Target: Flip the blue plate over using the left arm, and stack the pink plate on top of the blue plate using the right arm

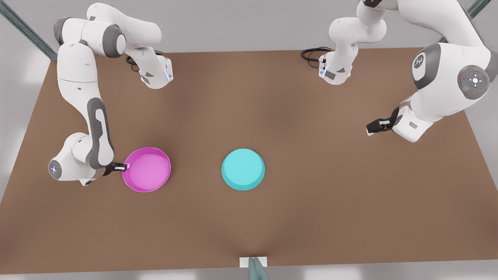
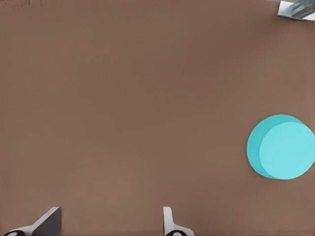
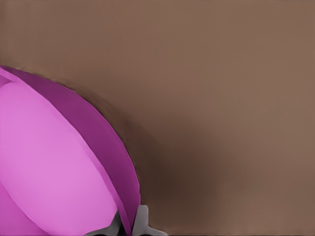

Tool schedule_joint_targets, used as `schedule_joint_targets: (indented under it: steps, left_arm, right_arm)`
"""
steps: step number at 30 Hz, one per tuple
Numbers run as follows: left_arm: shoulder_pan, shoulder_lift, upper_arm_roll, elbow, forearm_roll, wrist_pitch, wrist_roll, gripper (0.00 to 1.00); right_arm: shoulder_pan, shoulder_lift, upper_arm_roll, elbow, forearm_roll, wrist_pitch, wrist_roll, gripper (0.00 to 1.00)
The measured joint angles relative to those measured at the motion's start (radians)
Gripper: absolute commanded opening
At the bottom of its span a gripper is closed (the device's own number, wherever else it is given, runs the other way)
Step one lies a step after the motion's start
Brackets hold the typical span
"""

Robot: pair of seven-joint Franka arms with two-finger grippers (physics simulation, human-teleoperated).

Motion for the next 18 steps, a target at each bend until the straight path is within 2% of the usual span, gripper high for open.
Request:
schedule_joint_targets:
  steps: [4, 7, 13, 18]
  left_arm:
    - [0.001, 0.0, 0.0, 0.0, 0.0, 0.0, 0.017, 1.0]
    - [0.0, 0.002, 0.0, 0.001, 0.0, 0.0, 0.028, 1.0]
    - [0.001, 0.003, 0.0, 0.001, -0.002, 0.001, 0.045, 1.0]
    - [0.0, 0.005, 0.0, 0.002, -0.001, 0.0, 0.051, 1.0]
  right_arm:
    - [0.05, -0.004, 0.012, 0.042, 0.061, -0.055, -0.001, 0.21]
    - [0.152, 0.03, 0.03, 0.084, 0.184, -0.072, 0.004, 0.21]
    - [0.312, 0.052, 0.065, 0.124, 0.408, -0.056, 0.034, 0.21]
    - [0.428, 0.092, 0.072, 0.179, 0.49, -0.034, 0.058, 0.21]
